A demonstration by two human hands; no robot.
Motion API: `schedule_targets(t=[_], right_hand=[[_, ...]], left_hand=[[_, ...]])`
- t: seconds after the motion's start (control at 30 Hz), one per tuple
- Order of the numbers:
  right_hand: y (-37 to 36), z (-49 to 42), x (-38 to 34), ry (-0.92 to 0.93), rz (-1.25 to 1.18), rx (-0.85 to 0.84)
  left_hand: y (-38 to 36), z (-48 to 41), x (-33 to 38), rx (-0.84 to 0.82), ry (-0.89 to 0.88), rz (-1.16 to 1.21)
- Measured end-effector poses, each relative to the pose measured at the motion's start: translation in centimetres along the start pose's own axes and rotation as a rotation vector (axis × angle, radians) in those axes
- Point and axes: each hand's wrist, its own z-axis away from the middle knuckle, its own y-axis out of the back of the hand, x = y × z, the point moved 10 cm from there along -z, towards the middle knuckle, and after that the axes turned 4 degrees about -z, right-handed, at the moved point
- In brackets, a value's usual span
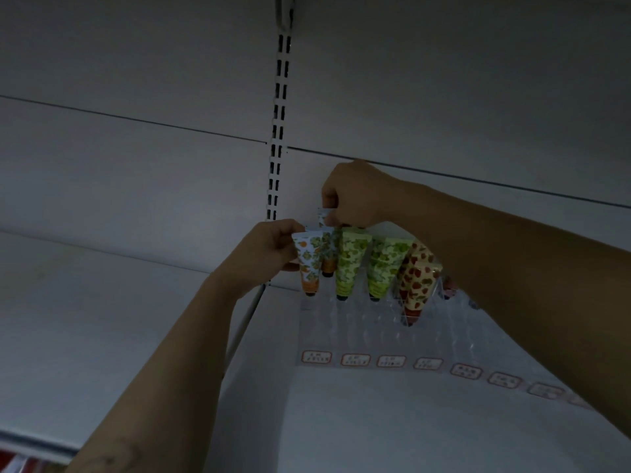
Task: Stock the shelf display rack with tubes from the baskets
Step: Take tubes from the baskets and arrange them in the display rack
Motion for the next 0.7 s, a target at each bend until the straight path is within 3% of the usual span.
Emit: schedule_targets(t=[0.13,0.37,0.43,0.53,0.7], right_hand=[[-0.4,0.4,0.5,-0.028,-0.095,-0.053],[0.0,1.1,0.4,0.036,-0.053,0.032],[-0.2,1.0,0.4,0.03,-0.057,0.014],[-0.2,1.2,0.6,0.024,-0.064,0.007],[-0.6,1.5,1.1,-0.024,-0.061,-0.052]], left_hand=[[-0.4,0.3,0.0,0.042,-0.017,0.021],[1.6,0.6,4.2,0.065,-0.051,0.169],[1.3,0.3,5.0,0.024,0.0,-0.013],[0.2,-0.4,5.4,0.031,-0.035,-0.517],[-0.8,-0.2,6.2,0.113,-0.217,-0.665]])
